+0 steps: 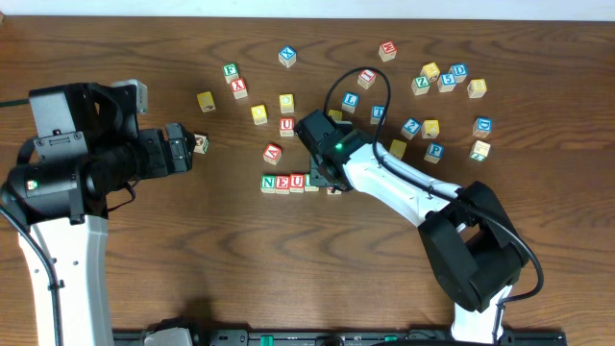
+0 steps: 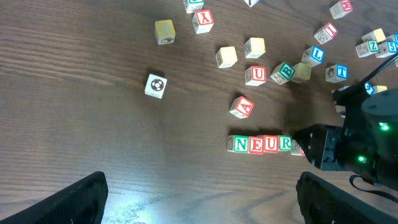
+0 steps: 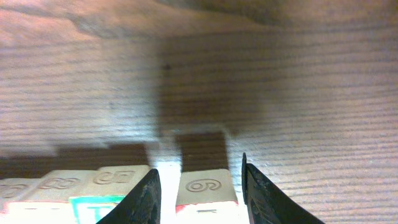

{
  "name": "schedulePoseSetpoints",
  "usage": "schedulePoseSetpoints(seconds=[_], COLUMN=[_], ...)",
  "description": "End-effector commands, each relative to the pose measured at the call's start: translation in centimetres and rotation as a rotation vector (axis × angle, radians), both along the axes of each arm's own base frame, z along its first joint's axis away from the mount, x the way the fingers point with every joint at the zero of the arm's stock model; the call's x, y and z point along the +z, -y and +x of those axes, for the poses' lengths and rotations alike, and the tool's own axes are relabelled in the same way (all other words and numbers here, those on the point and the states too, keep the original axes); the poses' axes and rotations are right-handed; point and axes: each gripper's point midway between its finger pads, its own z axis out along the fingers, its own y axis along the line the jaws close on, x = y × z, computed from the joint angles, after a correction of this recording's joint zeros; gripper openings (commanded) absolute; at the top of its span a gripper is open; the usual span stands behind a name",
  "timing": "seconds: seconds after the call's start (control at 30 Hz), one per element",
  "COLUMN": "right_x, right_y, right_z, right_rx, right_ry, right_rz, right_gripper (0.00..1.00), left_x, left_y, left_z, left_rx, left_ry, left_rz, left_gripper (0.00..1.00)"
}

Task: Spell out NEURIPS
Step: 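Open the right gripper and raise it away from the I block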

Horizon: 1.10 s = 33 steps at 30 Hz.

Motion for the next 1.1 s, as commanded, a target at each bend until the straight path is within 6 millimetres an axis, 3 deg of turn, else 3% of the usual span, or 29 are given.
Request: schedulePoseSetpoints(seconds=[0.0, 0.33, 0.43, 0.67, 0.9, 1.07], right_x=[1.0, 2.0, 3.3, 8.8, 15.1, 18.1], right_y=[-0.3, -0.5, 0.1, 0.8, 0.9, 2.9], right_z=[1.0, 2.0, 2.6, 3.9, 4.3, 4.0], right_rx=[0.005, 0.023, 0.022, 0.033, 0.033, -0.002], right_ry=[0.034, 0.06, 0.07, 0.126, 0.227, 0.277], right_rz=[0.003, 0.006, -0.021, -0.085, -0.041, -0.041], right_gripper=[0.38, 0.38, 0.36, 0.34, 0.57, 0.64], left_x=[0.7, 0.7, 0.7, 0.7, 0.7, 0.7], left_y=[0.0, 0.0, 0.0, 0.0, 0.0, 0.0], left_z=[0.0, 0.0, 0.0, 0.0, 0.0, 0.0], left_rx=[-0.008, -0.008, -0.008, -0.008, -0.008, -0.008], left_ry=[0.021, 0.021, 0.021, 0.021, 0.021, 0.021], left_rz=[0.004, 0.004, 0.004, 0.004, 0.004, 0.004], left_gripper=[0.95, 0.95, 0.95, 0.95, 0.95, 0.95])
